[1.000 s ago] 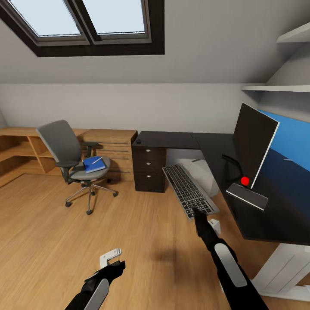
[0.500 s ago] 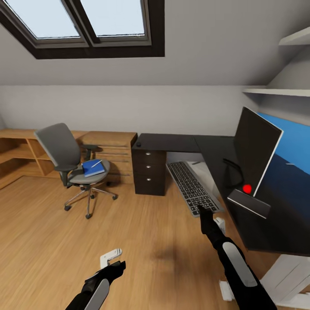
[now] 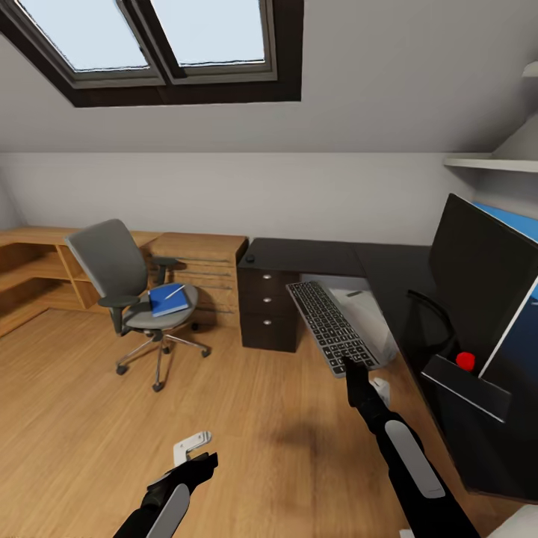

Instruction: In the bedroom, organize the workspace by keeping the computer under the desk, ensuring the monitor is on the desk, placing the keyboard on the desk next to the monitor, placing the mouse on the desk next to the keyboard, moving the folder from the swivel chair onto the desk next to the mouse, stacking the notebook on top of the folder with the pen on top of the notebook, and positioning the swivel chair next to the desk.

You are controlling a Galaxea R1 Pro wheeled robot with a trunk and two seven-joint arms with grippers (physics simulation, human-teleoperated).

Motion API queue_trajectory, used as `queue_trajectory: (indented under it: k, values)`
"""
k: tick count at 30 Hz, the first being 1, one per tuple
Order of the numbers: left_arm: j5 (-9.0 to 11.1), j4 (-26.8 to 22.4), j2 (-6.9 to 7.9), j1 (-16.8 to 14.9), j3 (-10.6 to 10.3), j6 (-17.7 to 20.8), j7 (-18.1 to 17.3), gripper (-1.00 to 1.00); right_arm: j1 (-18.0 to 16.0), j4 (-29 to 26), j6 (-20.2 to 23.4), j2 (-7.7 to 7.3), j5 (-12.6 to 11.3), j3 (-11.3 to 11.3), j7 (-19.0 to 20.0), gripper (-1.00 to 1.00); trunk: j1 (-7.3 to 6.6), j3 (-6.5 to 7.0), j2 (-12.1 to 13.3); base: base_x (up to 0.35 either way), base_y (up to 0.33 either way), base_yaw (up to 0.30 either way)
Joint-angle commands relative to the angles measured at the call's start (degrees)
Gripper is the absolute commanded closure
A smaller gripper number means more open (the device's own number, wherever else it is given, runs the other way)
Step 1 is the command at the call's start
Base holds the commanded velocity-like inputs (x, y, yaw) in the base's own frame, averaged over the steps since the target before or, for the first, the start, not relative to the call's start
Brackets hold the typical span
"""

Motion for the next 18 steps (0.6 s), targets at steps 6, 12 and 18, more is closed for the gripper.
queue_trajectory:
  k: [6,12,18]
  values:
    - [0.61,-0.07,0.05,-0.04,-0.12,0.09,0.46,-1.0,-0.02,-0.09,0.27,-0.16,-0.4,-0.11,-0.29,1.0,0.01,0.13,-0.03,0.207,0.0,0.077]
    - [0.64,-0.07,0.05,-0.04,-0.12,0.09,0.46,-1.0,-0.03,-0.03,0.47,-0.39,-0.4,-0.16,-0.27,1.0,0.01,0.15,-0.03,0.305,0.0,0.01]
    - [0.65,-0.07,0.05,-0.04,-0.12,0.09,0.46,-1.0,-0.05,-0.02,0.47,-0.37,-0.4,-0.17,-0.27,1.0,0.01,0.15,-0.03,0.317,0.001,0.002]
